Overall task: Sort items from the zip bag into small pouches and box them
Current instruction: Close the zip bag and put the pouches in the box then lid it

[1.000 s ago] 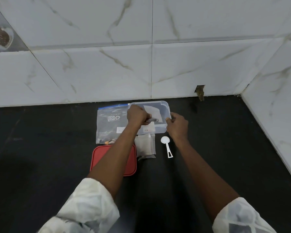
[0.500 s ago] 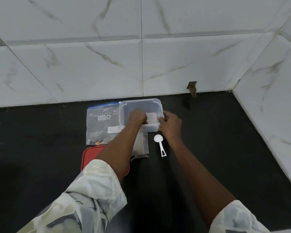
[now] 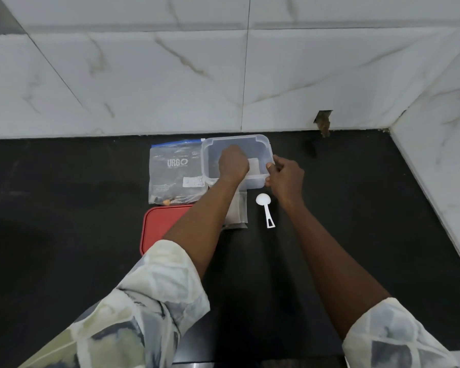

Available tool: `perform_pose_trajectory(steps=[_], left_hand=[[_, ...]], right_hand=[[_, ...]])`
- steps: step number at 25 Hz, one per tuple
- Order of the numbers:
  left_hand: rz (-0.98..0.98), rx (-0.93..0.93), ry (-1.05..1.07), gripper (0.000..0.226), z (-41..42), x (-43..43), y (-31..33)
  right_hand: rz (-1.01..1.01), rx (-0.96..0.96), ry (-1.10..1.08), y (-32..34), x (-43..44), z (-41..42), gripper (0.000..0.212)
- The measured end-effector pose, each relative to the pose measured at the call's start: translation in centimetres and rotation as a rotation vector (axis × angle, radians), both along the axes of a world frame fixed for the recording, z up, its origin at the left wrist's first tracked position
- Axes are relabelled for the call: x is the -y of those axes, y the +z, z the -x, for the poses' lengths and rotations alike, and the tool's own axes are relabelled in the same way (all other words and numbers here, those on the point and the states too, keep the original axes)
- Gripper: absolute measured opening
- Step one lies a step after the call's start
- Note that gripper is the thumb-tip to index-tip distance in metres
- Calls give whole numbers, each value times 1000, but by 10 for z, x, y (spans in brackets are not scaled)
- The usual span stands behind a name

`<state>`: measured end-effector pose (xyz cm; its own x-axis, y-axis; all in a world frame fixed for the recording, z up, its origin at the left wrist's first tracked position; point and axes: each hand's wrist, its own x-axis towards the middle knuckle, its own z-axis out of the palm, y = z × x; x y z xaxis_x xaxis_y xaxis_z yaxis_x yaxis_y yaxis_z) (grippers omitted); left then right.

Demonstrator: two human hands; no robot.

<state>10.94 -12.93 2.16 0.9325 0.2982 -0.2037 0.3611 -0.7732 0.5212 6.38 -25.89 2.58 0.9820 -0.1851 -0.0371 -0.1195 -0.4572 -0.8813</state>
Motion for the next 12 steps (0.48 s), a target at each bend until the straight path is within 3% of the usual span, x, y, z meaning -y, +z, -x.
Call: perform_pose_trajectory(steps=[6,9,12], left_hand=[[-47,-59,-144,27,-3,-4,6],[97,181,21,23,16,-13,20],[293,427,238,5,70,-25,28]], right_hand=[[-21,16,-14,-3,-2,-3,29],[-69,-6,-37,-3,-1,-5,28],[-108,-60,-65,-3,-1,-6,22]])
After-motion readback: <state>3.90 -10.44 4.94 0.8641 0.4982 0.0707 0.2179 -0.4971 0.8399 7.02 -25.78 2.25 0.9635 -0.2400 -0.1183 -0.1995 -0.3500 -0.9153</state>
